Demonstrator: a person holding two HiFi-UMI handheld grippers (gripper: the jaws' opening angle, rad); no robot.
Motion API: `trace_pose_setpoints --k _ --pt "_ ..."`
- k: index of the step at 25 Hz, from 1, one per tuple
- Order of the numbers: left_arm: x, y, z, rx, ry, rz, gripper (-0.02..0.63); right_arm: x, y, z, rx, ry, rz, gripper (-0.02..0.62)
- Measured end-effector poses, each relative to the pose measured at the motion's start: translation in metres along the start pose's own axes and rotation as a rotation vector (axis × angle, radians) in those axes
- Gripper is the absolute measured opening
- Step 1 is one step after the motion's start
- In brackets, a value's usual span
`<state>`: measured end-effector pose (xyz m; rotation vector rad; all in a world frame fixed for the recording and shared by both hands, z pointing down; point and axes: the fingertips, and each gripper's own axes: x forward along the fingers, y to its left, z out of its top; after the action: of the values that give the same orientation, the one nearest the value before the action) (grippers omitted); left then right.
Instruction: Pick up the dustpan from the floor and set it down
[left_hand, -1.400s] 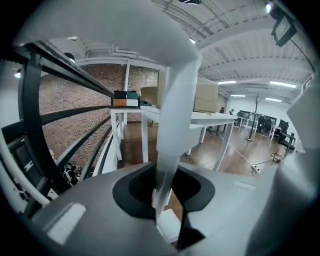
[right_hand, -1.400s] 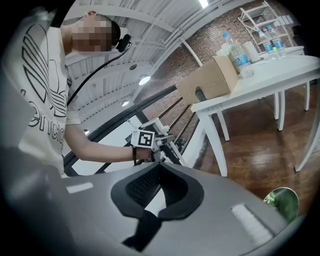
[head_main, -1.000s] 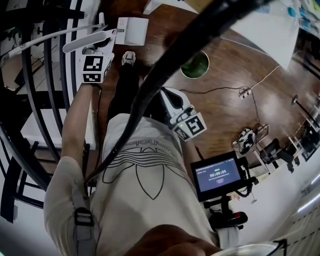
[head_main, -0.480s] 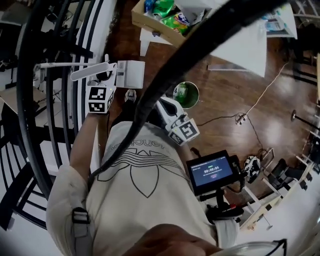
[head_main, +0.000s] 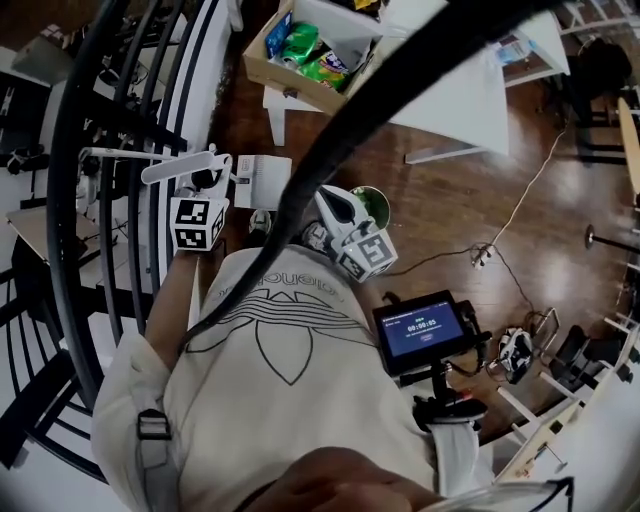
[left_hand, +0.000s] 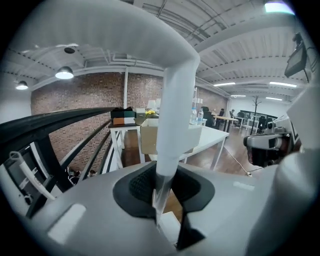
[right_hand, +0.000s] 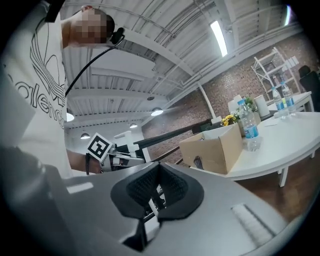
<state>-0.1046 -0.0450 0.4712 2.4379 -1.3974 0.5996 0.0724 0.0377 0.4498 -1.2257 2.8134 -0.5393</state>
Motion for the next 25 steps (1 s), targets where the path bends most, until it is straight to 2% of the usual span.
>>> trace_pose_setpoints --k 3,9,14,19,25 --pt "-0.003 -0.007 0.008 0.007 -0.008 -0.011 0.092 -0.007 -0.002 -0.001 -0.001 0.006 0.002 0.003" --pt "0.008 -0.012 -0.001 -0.002 0.014 -0.023 0.092 -0.013 -0.006 -0.001 0.017 0.006 -0.014 0.002" --pt "0.033 0.002 -0.041 -0.011 0.071 -0.022 0.092 -0.009 -0.004 -0.011 0.028 0.030 -0.027 0.003" --pt "0.060 0.011 -0.077 -0.020 0.117 -0.035 0.094 -0.020 0.005 -0.029 0.078 0.105 -0.042 0.003" --pt "0.101 0.047 -0.108 -0.033 0.122 -0.013 0.094 -0.010 0.014 -0.059 0.124 0.167 -0.056 0.003"
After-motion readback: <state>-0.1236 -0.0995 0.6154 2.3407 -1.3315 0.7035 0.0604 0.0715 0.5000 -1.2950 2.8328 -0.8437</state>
